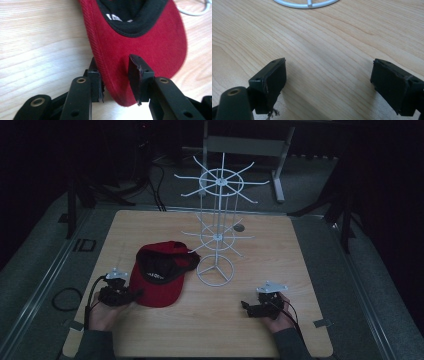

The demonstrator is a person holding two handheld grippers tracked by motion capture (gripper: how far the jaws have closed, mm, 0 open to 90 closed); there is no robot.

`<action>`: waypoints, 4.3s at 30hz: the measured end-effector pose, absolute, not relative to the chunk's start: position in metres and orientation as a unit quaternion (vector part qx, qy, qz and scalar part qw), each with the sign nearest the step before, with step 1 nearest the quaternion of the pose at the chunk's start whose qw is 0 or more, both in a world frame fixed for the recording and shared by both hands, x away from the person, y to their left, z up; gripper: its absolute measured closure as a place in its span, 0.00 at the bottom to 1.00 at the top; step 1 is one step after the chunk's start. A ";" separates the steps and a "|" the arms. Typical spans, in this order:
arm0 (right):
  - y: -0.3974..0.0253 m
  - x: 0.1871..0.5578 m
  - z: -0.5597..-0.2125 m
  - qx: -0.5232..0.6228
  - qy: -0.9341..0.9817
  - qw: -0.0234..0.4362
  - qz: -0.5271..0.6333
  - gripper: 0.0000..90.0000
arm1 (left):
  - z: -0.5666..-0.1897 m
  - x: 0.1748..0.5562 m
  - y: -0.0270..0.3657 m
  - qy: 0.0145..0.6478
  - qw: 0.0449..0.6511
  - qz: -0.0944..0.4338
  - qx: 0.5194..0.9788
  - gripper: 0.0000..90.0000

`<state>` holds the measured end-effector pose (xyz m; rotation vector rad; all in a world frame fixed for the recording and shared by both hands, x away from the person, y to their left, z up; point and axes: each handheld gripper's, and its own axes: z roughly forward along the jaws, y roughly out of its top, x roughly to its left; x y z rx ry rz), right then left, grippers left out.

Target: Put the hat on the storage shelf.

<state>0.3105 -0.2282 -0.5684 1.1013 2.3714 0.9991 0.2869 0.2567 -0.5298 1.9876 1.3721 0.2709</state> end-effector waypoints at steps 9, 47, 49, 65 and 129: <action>-0.228 0.310 -0.568 0.388 0.835 0.170 0.352 0.15 | -0.534 0.288 0.227 0.485 0.348 0.069 0.800 0.68; -0.228 0.310 -0.568 0.388 0.835 0.170 0.352 0.15 | -0.526 0.293 0.220 0.500 0.421 0.132 0.745 0.95; -0.228 0.310 -0.568 0.388 0.835 0.171 0.352 0.15 | -0.524 0.292 0.221 0.503 0.424 0.144 0.739 0.95; -0.228 0.310 -0.568 0.388 0.835 0.170 0.352 0.15 | -0.505 0.287 0.236 0.512 0.463 0.215 0.691 0.95; -0.228 0.311 -0.568 0.388 0.834 0.170 0.352 0.15 | -0.417 0.303 0.233 0.489 0.519 0.331 0.619 0.95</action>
